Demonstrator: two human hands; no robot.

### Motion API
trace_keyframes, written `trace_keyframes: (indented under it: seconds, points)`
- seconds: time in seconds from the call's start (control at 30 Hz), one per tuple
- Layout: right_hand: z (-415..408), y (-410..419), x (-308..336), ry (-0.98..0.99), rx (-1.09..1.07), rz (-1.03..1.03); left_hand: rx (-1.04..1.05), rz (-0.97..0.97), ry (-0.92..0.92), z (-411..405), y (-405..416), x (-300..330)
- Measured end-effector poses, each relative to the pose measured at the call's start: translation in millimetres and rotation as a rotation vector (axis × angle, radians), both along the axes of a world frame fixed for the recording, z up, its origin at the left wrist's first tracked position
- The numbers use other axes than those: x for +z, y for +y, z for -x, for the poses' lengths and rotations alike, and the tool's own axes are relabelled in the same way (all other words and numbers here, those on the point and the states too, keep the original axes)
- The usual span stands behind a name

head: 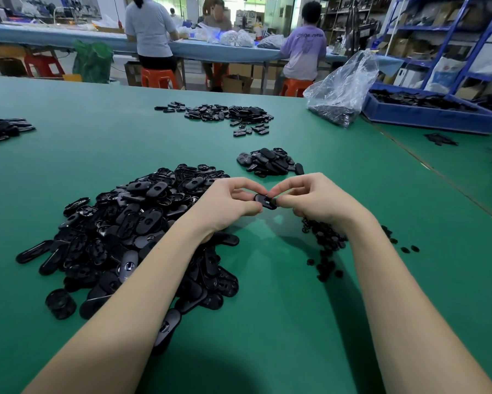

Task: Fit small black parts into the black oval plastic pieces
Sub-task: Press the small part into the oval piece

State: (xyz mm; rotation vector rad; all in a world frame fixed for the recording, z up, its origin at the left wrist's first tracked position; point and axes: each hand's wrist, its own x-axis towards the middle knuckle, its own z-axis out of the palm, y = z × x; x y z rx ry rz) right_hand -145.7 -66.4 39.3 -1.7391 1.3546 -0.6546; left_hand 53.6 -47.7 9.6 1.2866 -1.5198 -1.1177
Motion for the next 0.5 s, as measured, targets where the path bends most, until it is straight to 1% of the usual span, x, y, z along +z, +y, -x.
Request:
trace_keyframes:
  seconds: [0.17, 0.37, 0.5]
  points:
    - [-3.4, -5.9, -1.8, -0.029, -0.112, 0.022, 0.010, 0.032, -0.011, 2.4, -0.3, 1.2]
    - [-5.1, -8.5, -2.8, 0.020, -0.171, 0.027, 0.034, 0.053, -0.013, 5.3, -0.8, 2.8]
    - [-7.6, -9.1, -3.4, -0.006, -0.231, 0.015, 0.061, 0.079, -0.010, 5.0, -1.3, 3.1]
